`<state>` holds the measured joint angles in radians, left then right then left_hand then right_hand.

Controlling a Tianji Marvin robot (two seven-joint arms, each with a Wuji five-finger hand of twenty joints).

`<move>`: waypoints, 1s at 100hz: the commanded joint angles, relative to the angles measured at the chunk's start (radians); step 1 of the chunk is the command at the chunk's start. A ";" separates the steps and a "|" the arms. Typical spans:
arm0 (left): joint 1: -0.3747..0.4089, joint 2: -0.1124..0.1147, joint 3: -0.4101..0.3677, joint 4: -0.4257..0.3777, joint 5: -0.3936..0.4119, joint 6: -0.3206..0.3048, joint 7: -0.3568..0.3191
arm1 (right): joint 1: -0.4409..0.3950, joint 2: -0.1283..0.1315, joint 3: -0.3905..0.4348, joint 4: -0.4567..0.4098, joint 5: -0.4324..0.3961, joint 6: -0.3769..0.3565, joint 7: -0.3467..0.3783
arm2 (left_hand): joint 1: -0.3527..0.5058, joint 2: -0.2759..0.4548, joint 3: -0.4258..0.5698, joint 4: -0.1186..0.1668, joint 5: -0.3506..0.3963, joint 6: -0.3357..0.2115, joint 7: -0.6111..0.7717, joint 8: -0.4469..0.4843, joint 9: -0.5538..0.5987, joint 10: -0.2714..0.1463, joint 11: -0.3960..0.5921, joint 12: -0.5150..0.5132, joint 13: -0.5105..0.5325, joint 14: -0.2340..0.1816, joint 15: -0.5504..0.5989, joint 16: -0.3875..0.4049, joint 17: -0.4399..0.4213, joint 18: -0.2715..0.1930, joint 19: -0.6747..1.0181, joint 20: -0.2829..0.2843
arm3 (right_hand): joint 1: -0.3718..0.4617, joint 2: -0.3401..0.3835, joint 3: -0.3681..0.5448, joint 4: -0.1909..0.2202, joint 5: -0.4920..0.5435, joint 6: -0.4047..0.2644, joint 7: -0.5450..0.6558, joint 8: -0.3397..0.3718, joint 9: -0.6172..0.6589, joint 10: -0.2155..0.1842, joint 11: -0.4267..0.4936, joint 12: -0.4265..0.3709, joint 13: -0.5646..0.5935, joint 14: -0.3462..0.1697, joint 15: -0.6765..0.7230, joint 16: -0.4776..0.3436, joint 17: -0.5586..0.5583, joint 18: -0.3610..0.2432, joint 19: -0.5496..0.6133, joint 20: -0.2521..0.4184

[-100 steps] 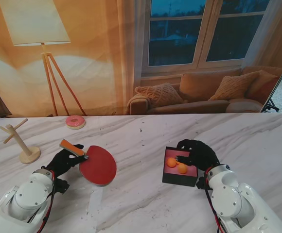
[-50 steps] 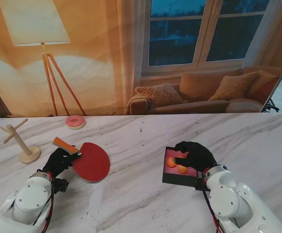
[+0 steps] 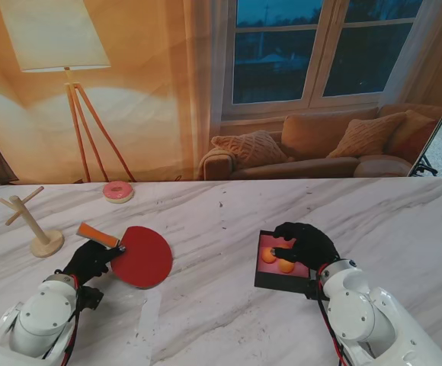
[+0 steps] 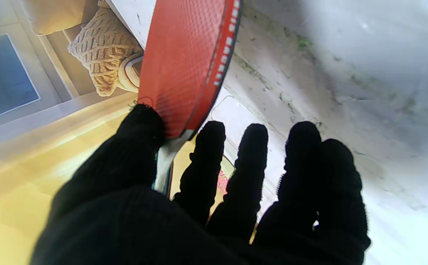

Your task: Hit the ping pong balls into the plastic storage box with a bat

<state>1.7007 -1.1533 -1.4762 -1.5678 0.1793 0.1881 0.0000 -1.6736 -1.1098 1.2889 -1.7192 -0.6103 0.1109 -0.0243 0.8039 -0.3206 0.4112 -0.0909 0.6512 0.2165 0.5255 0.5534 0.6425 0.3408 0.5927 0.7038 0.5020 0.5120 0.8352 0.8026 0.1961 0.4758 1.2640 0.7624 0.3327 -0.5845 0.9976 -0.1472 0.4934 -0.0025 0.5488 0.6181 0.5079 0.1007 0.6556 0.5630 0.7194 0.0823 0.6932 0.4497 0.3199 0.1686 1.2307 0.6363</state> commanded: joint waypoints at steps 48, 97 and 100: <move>0.023 0.005 0.004 -0.057 0.029 0.154 -0.042 | -0.007 0.001 0.004 -0.007 0.001 0.012 0.023 | 0.139 0.040 0.066 -0.003 0.184 0.040 0.358 -0.022 0.309 0.048 0.260 0.070 0.388 0.158 0.350 0.069 0.468 0.100 0.291 0.098 | -0.031 0.052 -0.018 0.059 0.024 -0.018 0.010 0.005 -0.039 0.003 0.011 -0.001 -0.016 0.008 0.026 0.004 -0.009 -0.025 0.030 0.015; 0.002 -0.013 0.052 -0.110 0.073 0.270 0.035 | -0.006 -0.001 0.003 -0.005 0.009 0.012 0.020 | 0.150 0.101 -0.073 0.018 0.203 0.026 0.293 -0.059 0.360 0.021 0.349 0.097 0.502 0.125 0.471 0.073 0.625 0.059 0.465 0.002 | -0.035 0.056 -0.022 0.060 0.033 -0.016 0.011 0.005 -0.039 0.004 0.012 -0.001 -0.017 0.009 0.026 0.003 -0.011 -0.025 0.031 0.014; -0.001 -0.016 0.056 -0.113 0.071 0.281 0.045 | -0.006 -0.001 0.003 -0.005 0.009 0.012 0.019 | 0.151 0.101 -0.069 0.019 0.197 0.028 0.291 -0.058 0.353 0.022 0.344 0.094 0.494 0.127 0.463 0.069 0.617 0.060 0.462 -0.002 | -0.035 0.056 -0.021 0.061 0.033 -0.016 0.011 0.005 -0.039 0.003 0.012 -0.001 -0.017 0.009 0.026 0.003 -0.011 -0.026 0.031 0.014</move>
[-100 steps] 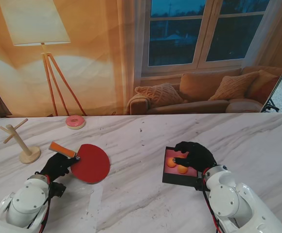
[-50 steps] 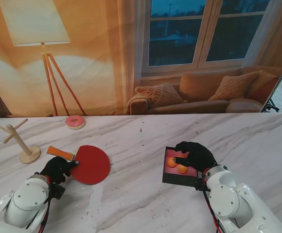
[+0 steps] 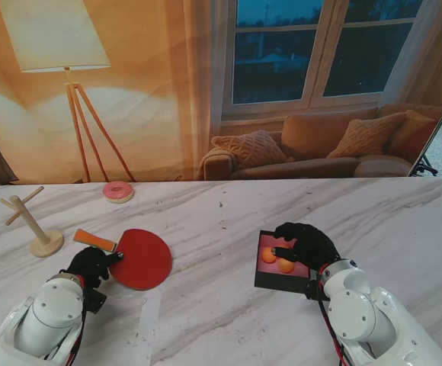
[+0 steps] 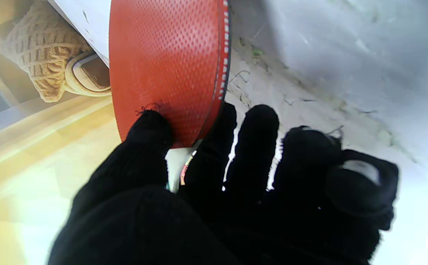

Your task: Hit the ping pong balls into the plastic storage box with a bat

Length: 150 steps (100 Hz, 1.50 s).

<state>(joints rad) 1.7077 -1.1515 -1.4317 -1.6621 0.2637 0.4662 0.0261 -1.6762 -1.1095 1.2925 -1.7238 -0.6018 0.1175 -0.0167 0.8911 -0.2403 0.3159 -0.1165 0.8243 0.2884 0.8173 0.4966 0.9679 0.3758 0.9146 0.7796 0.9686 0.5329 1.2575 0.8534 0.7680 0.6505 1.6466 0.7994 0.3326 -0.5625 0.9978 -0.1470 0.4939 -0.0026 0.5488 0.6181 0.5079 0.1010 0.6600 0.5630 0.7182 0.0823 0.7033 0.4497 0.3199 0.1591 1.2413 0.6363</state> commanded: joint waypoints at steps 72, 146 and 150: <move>-0.056 -0.004 0.084 0.044 0.180 0.043 0.042 | -0.002 -0.001 -0.002 0.000 0.002 0.006 0.015 | 0.062 -0.054 0.151 0.009 0.056 -0.019 0.031 -0.003 -0.380 0.034 -0.247 -0.020 -0.456 0.139 -0.257 0.028 -0.514 -0.149 -0.320 0.121 | -0.032 0.028 -0.019 0.059 0.042 -0.015 0.013 0.006 -0.038 0.004 0.009 0.000 -0.016 0.010 0.016 0.003 -0.011 -0.018 0.020 0.013; -0.079 0.003 0.112 0.049 0.229 0.124 0.020 | -0.001 -0.001 -0.005 0.000 0.006 0.011 0.016 | 0.004 -0.053 0.197 0.004 0.052 0.060 -0.034 0.014 -0.296 0.099 -0.267 -0.075 -0.374 0.165 -0.300 -0.020 -0.432 -0.039 -0.346 0.047 | -0.031 0.029 -0.018 0.059 0.045 -0.014 0.014 0.007 -0.036 0.006 0.010 0.000 -0.011 0.011 0.021 0.004 -0.009 -0.016 0.023 0.013; -0.078 0.001 0.111 0.041 0.215 0.139 0.018 | -0.001 -0.001 -0.005 0.000 0.007 0.012 0.017 | -0.012 -0.034 0.192 0.008 0.053 0.073 -0.066 0.016 -0.305 0.104 -0.277 -0.081 -0.387 0.165 -0.322 -0.024 -0.451 -0.038 -0.359 0.029 | -0.031 0.030 -0.018 0.059 0.044 -0.015 0.014 0.007 -0.036 0.005 0.010 0.000 -0.012 0.010 0.021 0.004 -0.009 -0.017 0.023 0.012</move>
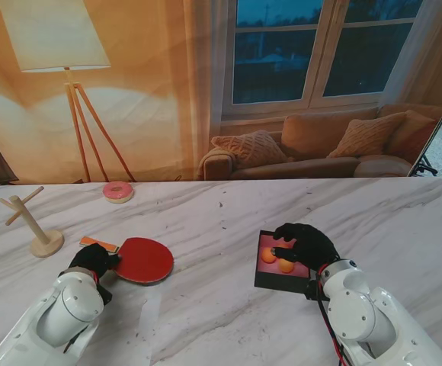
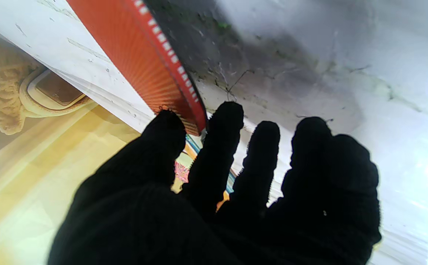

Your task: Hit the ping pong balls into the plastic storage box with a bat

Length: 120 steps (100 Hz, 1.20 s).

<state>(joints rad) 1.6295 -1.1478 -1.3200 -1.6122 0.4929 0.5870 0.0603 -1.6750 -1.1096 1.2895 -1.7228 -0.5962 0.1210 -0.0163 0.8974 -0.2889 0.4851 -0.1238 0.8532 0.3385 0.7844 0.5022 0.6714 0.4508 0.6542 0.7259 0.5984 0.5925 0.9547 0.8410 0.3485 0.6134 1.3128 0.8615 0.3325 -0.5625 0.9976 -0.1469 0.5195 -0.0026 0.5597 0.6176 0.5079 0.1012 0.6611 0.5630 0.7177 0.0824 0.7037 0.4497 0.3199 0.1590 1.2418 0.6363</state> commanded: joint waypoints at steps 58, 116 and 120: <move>0.022 0.040 -0.006 -0.072 0.019 0.028 -0.170 | 0.002 -0.001 -0.006 0.004 0.007 -0.002 0.015 | 0.012 0.168 -0.359 0.088 -0.326 0.011 -0.620 -0.123 -0.317 -0.056 -0.259 -0.168 -0.299 0.012 -0.292 -0.154 -0.352 -0.136 -0.135 -0.210 | -0.032 0.032 -0.019 0.059 0.017 -0.017 0.005 0.008 -0.040 0.003 0.009 -0.001 -0.012 0.010 0.021 0.003 -0.008 -0.018 0.022 0.011; 0.055 0.025 -0.030 -0.136 -0.033 -0.194 -0.111 | 0.010 -0.004 -0.015 0.014 0.007 -0.028 -0.001 | 0.022 0.145 -0.425 0.100 -0.421 -0.087 -0.665 -0.113 -0.451 -0.172 -0.395 -0.299 -0.491 -0.183 -0.708 -0.274 -0.477 -0.283 -1.058 -0.022 | -0.033 0.021 -0.025 0.058 0.012 -0.017 -0.002 0.005 -0.042 0.003 0.002 -0.003 -0.030 0.008 0.003 -0.002 -0.022 -0.018 0.010 0.008; 0.052 0.025 -0.027 -0.137 -0.032 -0.214 -0.107 | 0.011 -0.004 -0.016 0.015 0.008 -0.031 -0.004 | 0.021 0.144 -0.425 0.101 -0.424 -0.095 -0.664 -0.112 -0.452 -0.182 -0.396 -0.299 -0.488 -0.189 -0.713 -0.273 -0.482 -0.285 -1.061 -0.014 | -0.034 0.022 -0.025 0.059 0.008 -0.013 -0.004 0.005 -0.043 0.002 0.002 -0.003 -0.040 0.006 -0.004 -0.004 -0.031 -0.020 0.003 0.006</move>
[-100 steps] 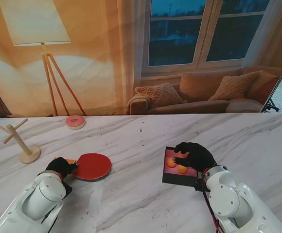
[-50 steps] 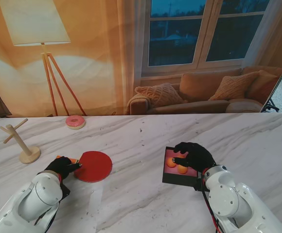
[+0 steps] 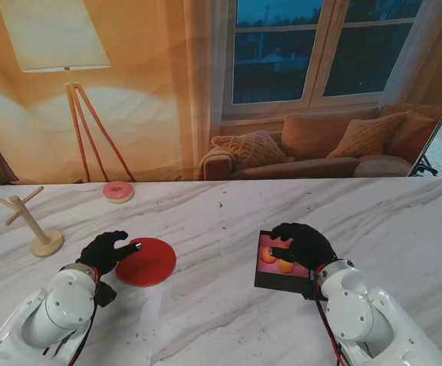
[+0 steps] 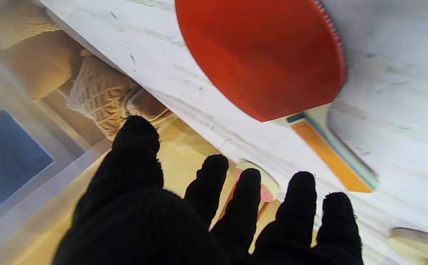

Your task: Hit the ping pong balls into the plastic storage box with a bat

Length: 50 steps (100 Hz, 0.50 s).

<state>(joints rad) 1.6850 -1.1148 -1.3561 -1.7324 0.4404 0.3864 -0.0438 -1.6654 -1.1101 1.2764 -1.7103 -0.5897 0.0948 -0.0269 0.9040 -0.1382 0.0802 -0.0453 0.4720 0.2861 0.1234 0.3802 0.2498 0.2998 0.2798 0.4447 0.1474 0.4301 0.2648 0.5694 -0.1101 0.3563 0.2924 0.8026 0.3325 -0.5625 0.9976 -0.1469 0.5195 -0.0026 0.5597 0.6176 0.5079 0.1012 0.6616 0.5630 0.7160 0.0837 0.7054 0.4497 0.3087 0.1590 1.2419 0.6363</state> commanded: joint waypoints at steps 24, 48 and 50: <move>-0.050 -0.018 0.051 0.020 -0.006 -0.135 0.046 | 0.012 -0.010 -0.016 0.013 0.017 -0.019 -0.017 | 0.017 -0.040 0.036 0.031 -0.102 -0.082 0.013 0.017 -0.072 -0.072 -0.033 -0.022 -0.048 -0.074 -0.107 -0.007 -0.025 -0.046 -0.072 0.071 | -0.034 0.022 -0.027 0.059 -0.007 0.025 -0.027 -0.008 -0.048 -0.007 -0.006 -0.004 -0.097 -0.008 -0.070 -0.025 -0.078 -0.041 -0.062 -0.006; -0.127 -0.027 0.111 0.080 -0.090 -0.224 0.050 | 0.029 -0.016 -0.035 0.017 0.039 -0.024 -0.037 | -0.110 -0.123 0.420 0.032 -0.105 -0.069 0.029 0.004 -0.048 -0.103 -0.026 -0.033 -0.027 -0.128 -0.162 -0.045 -0.003 -0.112 -0.111 0.011 | -0.031 0.021 -0.024 0.059 0.002 0.066 -0.051 -0.032 -0.038 -0.007 -0.034 -0.022 -0.210 -0.039 -0.183 -0.057 -0.217 -0.134 -0.284 -0.056; -0.133 -0.028 0.116 0.085 -0.098 -0.233 0.049 | 0.030 -0.017 -0.037 0.017 0.041 -0.025 -0.039 | -0.113 -0.128 0.442 0.029 -0.100 -0.067 0.026 -0.001 -0.041 -0.110 -0.025 -0.037 -0.024 -0.138 -0.166 -0.054 0.002 -0.125 -0.120 -0.008 | -0.031 0.020 -0.023 0.059 0.004 0.074 -0.056 -0.037 -0.037 -0.009 -0.045 -0.031 -0.221 -0.041 -0.200 -0.064 -0.227 -0.142 -0.308 -0.063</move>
<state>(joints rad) 1.5708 -1.1301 -1.2546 -1.6542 0.3623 0.1779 0.0256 -1.6414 -1.1185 1.2464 -1.6921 -0.5556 0.0716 -0.0704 0.8208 -0.2416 0.4635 -0.0448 0.4050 0.2293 0.1503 0.3921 0.2260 0.2340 0.2683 0.4307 0.1475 0.3383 0.1208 0.5388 -0.1168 0.2887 0.2025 0.8310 0.3325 -0.5624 0.9884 -0.1462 0.5195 0.0506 0.5246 0.5966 0.4883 0.1016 0.6451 0.5587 0.5397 0.0696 0.5500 0.4026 0.1183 0.0729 0.9900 0.6008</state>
